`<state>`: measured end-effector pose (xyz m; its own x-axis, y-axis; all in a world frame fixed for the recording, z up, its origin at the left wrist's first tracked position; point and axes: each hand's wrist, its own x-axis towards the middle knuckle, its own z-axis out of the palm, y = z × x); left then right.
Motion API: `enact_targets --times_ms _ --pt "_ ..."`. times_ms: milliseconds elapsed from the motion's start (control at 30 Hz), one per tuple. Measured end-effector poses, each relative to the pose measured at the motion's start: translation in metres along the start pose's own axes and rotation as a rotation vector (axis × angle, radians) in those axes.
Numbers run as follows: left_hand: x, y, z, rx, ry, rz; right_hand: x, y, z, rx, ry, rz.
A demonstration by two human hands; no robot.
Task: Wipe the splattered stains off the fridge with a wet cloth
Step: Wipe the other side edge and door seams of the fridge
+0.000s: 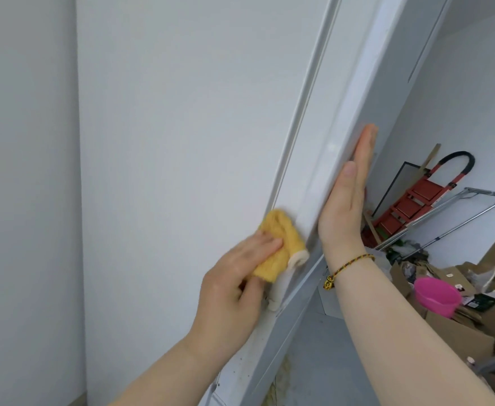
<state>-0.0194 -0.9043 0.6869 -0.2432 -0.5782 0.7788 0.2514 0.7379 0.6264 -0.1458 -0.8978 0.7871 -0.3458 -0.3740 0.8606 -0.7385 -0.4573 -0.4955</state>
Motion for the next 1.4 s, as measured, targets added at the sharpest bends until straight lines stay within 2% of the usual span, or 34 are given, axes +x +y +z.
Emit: enact_targets --times_ms 67,200,367,533,633,800,933,1100,1233,1333,1400 --pt "0.018 0.009 0.006 -0.057 0.029 -0.011 0.0 -0.002 -0.002 -0.004 -0.012 0.015" --pt "0.003 -0.012 0.004 0.11 -0.026 0.083 -0.011 -0.002 -0.01 -0.024 -0.08 0.043" --pt "-0.047 -0.037 -0.006 0.132 -0.109 -0.048 -0.076 0.011 -0.003 -0.023 -0.139 0.142" --pt "-0.027 -0.017 -0.015 0.006 -0.091 -0.196 -0.112 0.023 -0.004 -0.028 -0.197 0.266" --pt "0.0 -0.006 -0.014 -0.043 -0.045 -0.129 -0.109 0.024 -0.007 -0.028 -0.231 0.26" --pt "-0.017 -0.025 -0.003 0.076 -0.08 0.02 -0.108 0.024 -0.014 -0.005 -0.276 0.291" --pt "-0.056 -0.044 -0.007 0.126 -0.142 -0.054 -0.109 0.022 -0.012 -0.016 -0.264 0.284" --pt "-0.037 -0.027 -0.011 0.023 -0.107 -0.194 -0.109 0.02 -0.009 -0.007 -0.241 0.282" --pt "-0.006 -0.009 -0.004 -0.024 -0.061 -0.105 -0.109 0.02 -0.009 0.01 -0.244 0.311" --pt "-0.021 -0.026 -0.002 0.098 -0.078 0.009 -0.108 0.019 -0.011 0.004 -0.243 0.315" --pt "-0.046 -0.044 -0.008 0.163 -0.126 0.007 -0.109 0.018 -0.012 -0.017 -0.249 0.311"
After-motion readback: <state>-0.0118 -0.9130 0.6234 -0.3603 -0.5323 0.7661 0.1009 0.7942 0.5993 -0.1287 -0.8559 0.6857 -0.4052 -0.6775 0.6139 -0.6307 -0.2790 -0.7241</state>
